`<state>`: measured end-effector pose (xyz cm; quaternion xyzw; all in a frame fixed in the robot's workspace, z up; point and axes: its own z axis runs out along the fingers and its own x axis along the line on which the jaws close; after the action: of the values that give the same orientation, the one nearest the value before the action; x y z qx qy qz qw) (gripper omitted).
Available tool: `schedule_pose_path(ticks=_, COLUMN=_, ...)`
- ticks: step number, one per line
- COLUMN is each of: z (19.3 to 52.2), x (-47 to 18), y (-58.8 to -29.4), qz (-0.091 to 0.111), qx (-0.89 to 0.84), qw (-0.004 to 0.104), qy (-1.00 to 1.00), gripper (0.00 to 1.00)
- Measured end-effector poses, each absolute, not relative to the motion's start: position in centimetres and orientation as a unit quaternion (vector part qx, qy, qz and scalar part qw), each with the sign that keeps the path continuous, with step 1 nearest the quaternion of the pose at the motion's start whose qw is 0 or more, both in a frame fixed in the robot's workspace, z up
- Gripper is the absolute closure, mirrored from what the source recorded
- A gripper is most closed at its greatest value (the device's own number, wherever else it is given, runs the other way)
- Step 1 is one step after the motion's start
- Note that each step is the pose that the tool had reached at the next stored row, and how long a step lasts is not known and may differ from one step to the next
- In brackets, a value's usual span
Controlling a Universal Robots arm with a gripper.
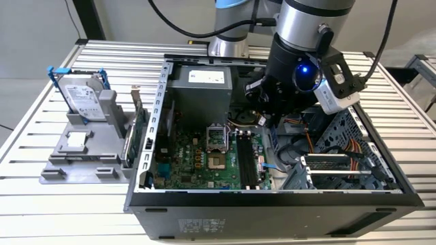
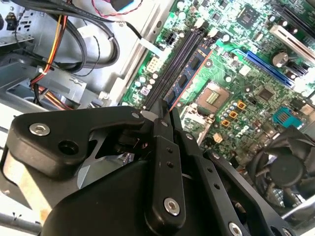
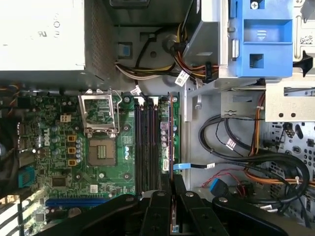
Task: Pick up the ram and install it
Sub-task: 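Insert the ram into the slot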
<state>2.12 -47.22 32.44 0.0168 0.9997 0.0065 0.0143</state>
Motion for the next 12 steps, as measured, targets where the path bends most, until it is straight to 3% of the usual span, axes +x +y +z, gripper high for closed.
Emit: schedule_pose_path(ticks=12, z=30.5, x=2.5, y=-47.2, qz=0.007, qx=0.017, qw=0.016, qy=1.0, gripper=1.0)
